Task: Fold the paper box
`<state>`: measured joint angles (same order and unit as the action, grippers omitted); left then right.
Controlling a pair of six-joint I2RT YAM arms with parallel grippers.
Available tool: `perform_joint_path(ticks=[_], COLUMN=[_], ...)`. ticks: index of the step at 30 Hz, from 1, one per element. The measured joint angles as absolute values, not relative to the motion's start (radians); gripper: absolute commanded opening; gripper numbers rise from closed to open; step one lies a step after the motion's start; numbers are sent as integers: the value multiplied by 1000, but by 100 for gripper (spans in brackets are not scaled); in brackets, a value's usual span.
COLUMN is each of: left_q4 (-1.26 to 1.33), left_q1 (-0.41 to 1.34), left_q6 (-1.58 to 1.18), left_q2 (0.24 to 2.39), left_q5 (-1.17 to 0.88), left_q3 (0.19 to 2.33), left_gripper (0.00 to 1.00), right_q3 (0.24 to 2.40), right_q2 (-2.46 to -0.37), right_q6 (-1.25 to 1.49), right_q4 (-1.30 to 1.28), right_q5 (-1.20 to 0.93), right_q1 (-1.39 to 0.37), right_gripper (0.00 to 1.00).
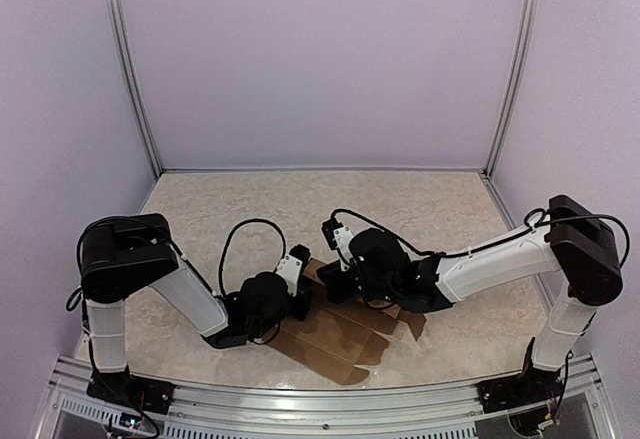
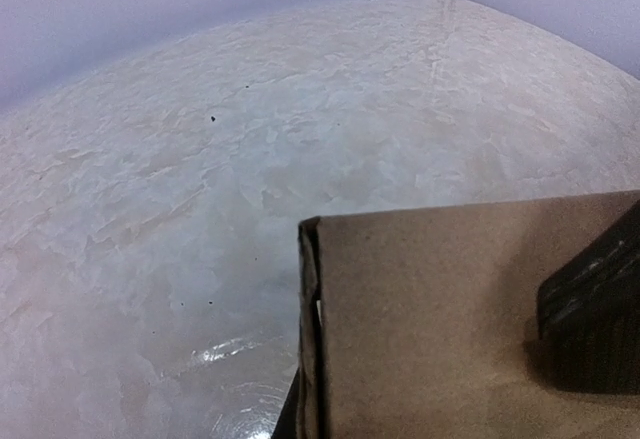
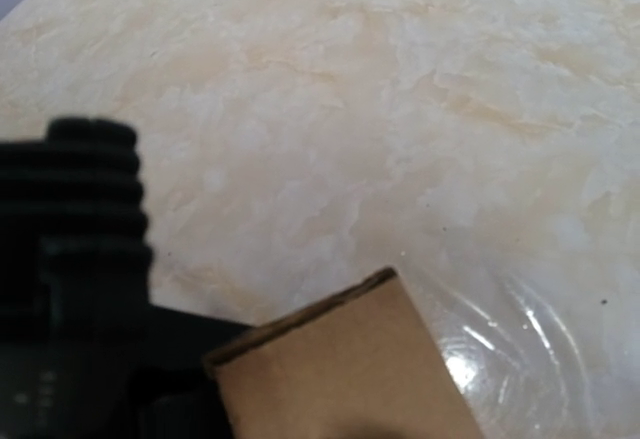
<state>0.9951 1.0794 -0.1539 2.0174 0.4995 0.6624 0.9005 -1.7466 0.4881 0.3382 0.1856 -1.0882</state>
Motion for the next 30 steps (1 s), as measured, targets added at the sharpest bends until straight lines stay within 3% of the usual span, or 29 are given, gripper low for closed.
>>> perform_joint_path(ticks=[8, 19, 30], left_q4=[998, 928, 689], left_q1=[1077, 1076, 1058], left_q6=[-158, -171, -308], left_q2=[2017, 1978, 1844], left_q5=[498, 594, 678], left_q3=[662, 661, 674], left_gripper=[0, 0, 0], right_q3=[900, 883, 862], right_q2=[-1742, -1617, -1400], right_q6=[488, 440, 390], right_q4=[338, 221, 20], right_q5=[185, 216, 248], right_q1=[-1088, -1082, -1027], right_gripper=[0, 34, 52])
